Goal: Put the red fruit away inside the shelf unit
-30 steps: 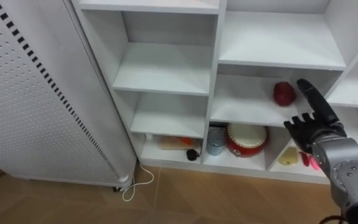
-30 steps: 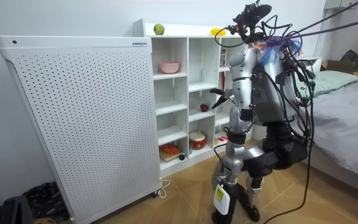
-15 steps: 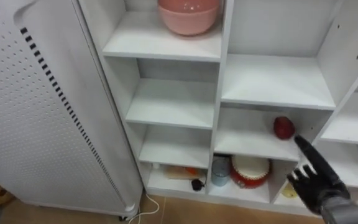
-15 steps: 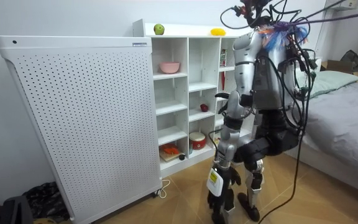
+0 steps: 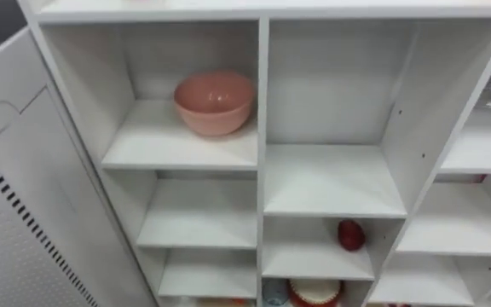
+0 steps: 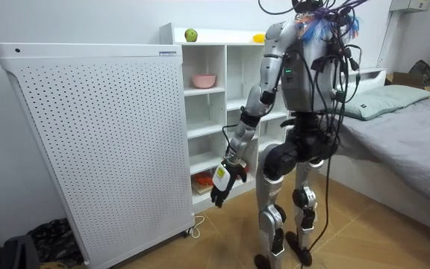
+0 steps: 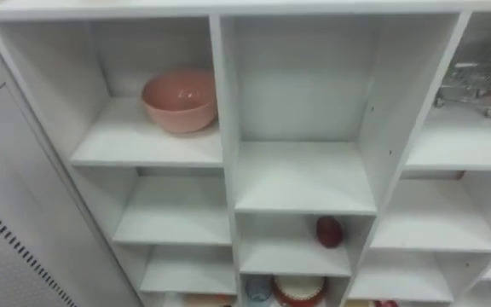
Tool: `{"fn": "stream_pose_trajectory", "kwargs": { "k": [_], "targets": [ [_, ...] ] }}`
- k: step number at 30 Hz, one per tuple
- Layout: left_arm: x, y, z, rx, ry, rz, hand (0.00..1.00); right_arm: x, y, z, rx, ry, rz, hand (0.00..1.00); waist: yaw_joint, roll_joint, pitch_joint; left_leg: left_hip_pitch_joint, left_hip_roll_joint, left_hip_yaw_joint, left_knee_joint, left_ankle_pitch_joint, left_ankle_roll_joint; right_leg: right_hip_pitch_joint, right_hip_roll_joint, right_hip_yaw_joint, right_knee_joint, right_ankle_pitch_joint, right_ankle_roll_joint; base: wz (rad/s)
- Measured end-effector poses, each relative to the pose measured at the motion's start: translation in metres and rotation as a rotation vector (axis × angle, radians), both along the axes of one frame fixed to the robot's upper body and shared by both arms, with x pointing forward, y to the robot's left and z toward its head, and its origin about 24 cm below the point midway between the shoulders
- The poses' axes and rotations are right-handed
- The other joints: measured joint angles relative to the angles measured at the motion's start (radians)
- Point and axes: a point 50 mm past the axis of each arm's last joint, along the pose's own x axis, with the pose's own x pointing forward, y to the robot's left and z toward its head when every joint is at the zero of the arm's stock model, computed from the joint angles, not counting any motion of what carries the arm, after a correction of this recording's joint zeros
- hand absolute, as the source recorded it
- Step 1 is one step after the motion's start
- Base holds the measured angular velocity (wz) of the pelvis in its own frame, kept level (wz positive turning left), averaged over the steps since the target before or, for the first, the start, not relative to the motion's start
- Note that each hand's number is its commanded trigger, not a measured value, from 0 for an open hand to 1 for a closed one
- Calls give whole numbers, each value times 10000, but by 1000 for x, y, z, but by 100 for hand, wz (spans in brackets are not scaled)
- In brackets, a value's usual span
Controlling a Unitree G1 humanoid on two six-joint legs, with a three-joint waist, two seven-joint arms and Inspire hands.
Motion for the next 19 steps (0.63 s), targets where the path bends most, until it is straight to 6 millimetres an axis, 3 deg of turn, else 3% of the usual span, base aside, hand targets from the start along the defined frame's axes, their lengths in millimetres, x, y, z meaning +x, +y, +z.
{"fn": "stream_pose_trajectory", "kwargs": {
  "k": [4,6,9,12,15,19],
  "targets": [
    [-15,8,-1,115,9,797,0,-54,9,-24,-285,1864,1042,0,-400,-160,-95,1069,76,121,-585,1,-4,1133,186,-6,-687,24,87,-4],
    [-25,5,-4,79,100,835,0,-80,17,-34,-369,2809,1793,0,-444,-175,-95,1546,99,206,-774,0,-6,1600,273,104,-967,92,121,-12],
    [-34,3,-4,174,5,675,0,-100,26,-41,-285,3410,2209,0,-697,-65,-43,2021,90,235,-991,-2,-7,2061,303,129,-1175,126,173,-2],
    [-44,5,-6,270,177,930,0,-117,31,-45,-370,4093,2889,0,-708,-60,-52,2296,82,230,-1150,-9,-4,2323,326,143,-1338,136,200,0],
    [-67,11,-7,591,528,1726,0,-139,37,-49,-529,4916,4117,0,-695,-102,-33,2637,93,267,-1242,-9,-5,2630,378,258,-1399,140,204,-3],
    [-77,11,-8,831,773,1845,0,-152,42,-52,-612,5540,4965,0,-666,-79,-30,2763,89,276,-1333,-7,-3,2755,392,346,-1495,167,229,-1]
  ]
}}
